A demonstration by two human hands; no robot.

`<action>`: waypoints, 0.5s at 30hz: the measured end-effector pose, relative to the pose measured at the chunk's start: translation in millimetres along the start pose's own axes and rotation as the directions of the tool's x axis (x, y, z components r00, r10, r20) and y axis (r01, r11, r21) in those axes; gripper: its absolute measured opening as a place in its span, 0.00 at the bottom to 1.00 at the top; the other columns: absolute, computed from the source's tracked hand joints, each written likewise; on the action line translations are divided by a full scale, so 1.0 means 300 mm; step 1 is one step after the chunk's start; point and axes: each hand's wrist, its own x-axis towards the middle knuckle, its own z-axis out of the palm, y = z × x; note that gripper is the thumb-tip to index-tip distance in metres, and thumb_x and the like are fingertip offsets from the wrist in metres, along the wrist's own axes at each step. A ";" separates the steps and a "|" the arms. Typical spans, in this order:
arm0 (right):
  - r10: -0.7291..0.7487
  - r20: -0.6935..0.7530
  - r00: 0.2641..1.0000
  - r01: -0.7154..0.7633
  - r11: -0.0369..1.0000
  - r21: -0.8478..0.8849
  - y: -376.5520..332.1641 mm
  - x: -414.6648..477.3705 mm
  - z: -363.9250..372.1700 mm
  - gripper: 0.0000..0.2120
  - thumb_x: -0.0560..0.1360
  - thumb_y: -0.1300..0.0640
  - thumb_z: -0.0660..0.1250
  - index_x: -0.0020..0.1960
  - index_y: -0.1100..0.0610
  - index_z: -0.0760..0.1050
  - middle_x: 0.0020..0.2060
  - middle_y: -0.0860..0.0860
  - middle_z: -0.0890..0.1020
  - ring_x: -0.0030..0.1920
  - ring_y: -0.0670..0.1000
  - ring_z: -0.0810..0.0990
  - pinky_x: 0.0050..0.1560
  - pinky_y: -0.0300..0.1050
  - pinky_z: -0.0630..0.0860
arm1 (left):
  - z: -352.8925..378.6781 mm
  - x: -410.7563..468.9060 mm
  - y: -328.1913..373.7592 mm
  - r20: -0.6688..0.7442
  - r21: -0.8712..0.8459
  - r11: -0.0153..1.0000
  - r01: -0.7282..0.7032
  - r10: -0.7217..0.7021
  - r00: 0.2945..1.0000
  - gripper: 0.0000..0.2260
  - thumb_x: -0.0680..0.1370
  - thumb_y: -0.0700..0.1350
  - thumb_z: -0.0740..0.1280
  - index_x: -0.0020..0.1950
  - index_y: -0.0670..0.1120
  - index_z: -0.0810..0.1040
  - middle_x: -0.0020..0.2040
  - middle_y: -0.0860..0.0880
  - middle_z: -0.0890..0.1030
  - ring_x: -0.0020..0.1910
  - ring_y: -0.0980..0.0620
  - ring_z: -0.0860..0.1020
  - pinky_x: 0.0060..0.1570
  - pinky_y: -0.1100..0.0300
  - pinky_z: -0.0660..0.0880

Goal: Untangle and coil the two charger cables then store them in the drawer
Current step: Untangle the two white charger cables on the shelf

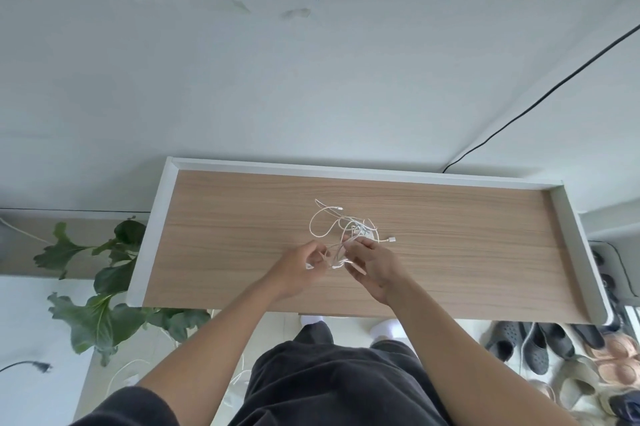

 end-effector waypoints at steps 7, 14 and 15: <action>-0.032 0.007 0.999 0.030 0.979 0.204 -0.026 -0.002 -0.006 0.07 0.83 0.64 0.72 0.54 0.54 0.85 0.48 0.48 0.86 0.49 0.47 0.81 0.59 0.47 0.77 | 0.015 0.010 0.014 -0.105 0.044 0.998 -0.047 0.052 0.993 0.09 0.89 0.58 0.61 0.64 0.57 0.75 0.43 0.48 0.82 0.36 0.52 0.76 0.41 0.53 0.71; -0.109 -0.044 0.993 0.117 0.908 0.403 -0.088 0.034 -0.032 0.11 0.84 0.69 0.66 0.59 0.55 0.77 0.55 0.55 0.84 0.50 0.54 0.82 0.58 0.50 0.80 | -0.020 -0.010 0.023 -0.188 0.250 0.960 -0.127 0.177 0.966 0.12 0.90 0.52 0.57 0.59 0.56 0.81 0.28 0.52 0.72 0.27 0.52 0.69 0.33 0.55 0.67; -0.120 -0.061 0.991 0.135 0.898 0.418 -0.098 0.041 -0.039 0.14 0.84 0.70 0.65 0.60 0.53 0.74 0.58 0.57 0.83 0.52 0.56 0.83 0.57 0.52 0.81 | -0.034 -0.015 0.018 -0.201 0.258 0.959 -0.121 0.176 0.964 0.12 0.90 0.52 0.58 0.57 0.57 0.82 0.27 0.51 0.71 0.26 0.51 0.69 0.33 0.55 0.66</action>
